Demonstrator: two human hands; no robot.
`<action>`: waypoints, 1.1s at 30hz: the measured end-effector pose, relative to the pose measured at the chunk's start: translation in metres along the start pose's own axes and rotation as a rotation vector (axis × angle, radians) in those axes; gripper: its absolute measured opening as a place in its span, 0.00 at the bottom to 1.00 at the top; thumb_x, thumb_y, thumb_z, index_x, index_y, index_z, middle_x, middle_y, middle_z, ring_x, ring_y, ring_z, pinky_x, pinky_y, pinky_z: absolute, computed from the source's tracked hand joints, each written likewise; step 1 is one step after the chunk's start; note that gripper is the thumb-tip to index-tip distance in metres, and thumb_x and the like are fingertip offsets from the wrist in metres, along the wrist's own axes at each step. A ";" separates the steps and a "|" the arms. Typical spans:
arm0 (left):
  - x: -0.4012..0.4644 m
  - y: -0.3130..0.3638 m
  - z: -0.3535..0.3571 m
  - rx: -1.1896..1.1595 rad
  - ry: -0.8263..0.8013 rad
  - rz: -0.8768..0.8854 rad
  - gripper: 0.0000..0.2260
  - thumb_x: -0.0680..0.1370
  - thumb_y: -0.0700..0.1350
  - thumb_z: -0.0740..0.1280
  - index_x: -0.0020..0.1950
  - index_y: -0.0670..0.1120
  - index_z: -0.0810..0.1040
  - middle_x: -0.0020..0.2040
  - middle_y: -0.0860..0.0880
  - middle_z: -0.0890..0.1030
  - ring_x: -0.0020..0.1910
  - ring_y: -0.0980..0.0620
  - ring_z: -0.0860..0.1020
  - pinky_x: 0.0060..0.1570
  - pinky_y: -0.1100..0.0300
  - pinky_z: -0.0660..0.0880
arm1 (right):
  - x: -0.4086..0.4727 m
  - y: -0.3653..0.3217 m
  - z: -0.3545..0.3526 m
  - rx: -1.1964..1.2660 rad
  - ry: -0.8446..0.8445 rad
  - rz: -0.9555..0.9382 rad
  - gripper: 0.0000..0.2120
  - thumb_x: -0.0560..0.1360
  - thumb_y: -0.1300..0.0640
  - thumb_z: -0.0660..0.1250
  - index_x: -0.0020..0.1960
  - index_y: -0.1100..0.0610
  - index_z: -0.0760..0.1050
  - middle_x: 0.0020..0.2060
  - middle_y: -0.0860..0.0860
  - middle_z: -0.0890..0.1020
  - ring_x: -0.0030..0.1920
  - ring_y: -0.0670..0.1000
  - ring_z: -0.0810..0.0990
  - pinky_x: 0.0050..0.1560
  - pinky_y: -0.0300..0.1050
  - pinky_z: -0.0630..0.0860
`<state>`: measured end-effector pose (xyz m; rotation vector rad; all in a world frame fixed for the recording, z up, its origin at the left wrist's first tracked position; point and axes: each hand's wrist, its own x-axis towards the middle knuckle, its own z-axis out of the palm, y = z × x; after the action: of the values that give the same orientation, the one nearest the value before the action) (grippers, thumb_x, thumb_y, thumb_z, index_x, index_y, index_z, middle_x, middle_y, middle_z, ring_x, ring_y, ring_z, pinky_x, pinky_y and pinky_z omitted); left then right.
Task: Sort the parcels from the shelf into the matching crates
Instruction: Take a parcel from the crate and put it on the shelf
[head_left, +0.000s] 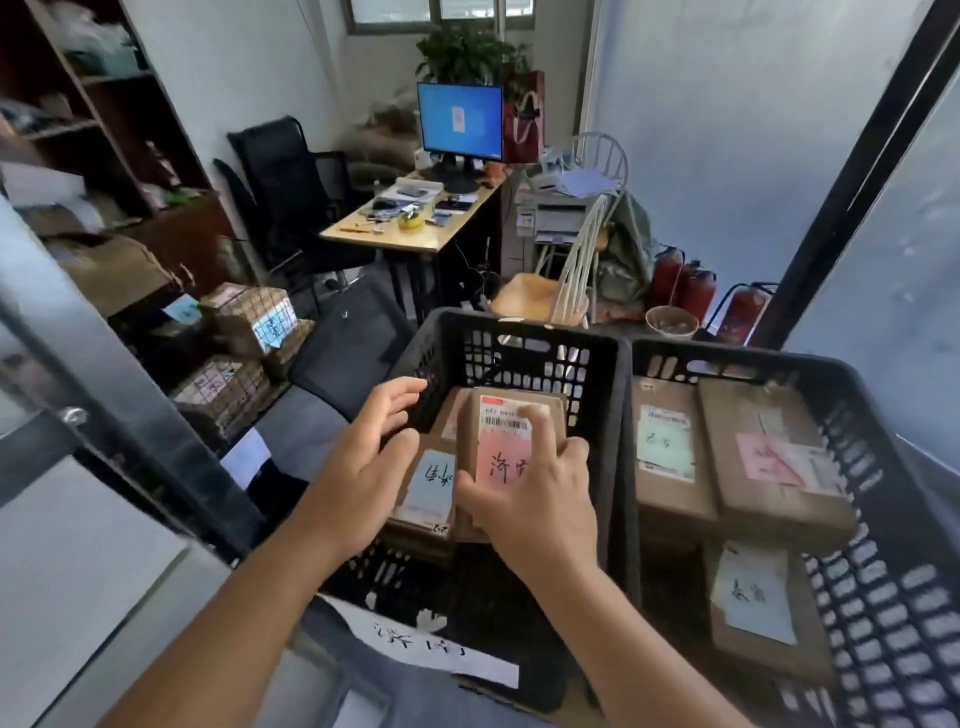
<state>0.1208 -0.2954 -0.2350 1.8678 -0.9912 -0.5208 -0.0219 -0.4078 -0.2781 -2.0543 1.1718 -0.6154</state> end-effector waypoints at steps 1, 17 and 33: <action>0.007 -0.007 0.001 0.003 0.020 -0.012 0.22 0.78 0.64 0.57 0.72 0.71 0.67 0.75 0.63 0.71 0.75 0.63 0.69 0.77 0.45 0.66 | 0.004 0.008 0.012 -0.013 -0.030 0.031 0.42 0.66 0.33 0.74 0.73 0.37 0.56 0.59 0.48 0.64 0.60 0.53 0.72 0.52 0.54 0.83; 0.128 -0.074 0.018 -0.023 -0.093 0.049 0.17 0.86 0.50 0.62 0.75 0.61 0.68 0.75 0.56 0.72 0.75 0.57 0.71 0.65 0.62 0.68 | 0.055 0.085 0.134 -0.231 -0.240 0.518 0.47 0.68 0.35 0.77 0.78 0.41 0.53 0.69 0.55 0.61 0.70 0.60 0.67 0.64 0.60 0.77; 0.110 -0.110 0.000 -0.102 -0.098 -0.033 0.18 0.86 0.49 0.62 0.75 0.61 0.68 0.74 0.60 0.73 0.72 0.64 0.71 0.59 0.70 0.68 | 0.060 0.117 0.175 -0.116 -0.246 0.479 0.54 0.70 0.40 0.80 0.84 0.44 0.48 0.76 0.54 0.54 0.76 0.60 0.61 0.72 0.62 0.70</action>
<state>0.2306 -0.3574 -0.3255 1.7844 -0.9801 -0.6757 0.0622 -0.4453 -0.4764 -1.7804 1.5022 -0.0641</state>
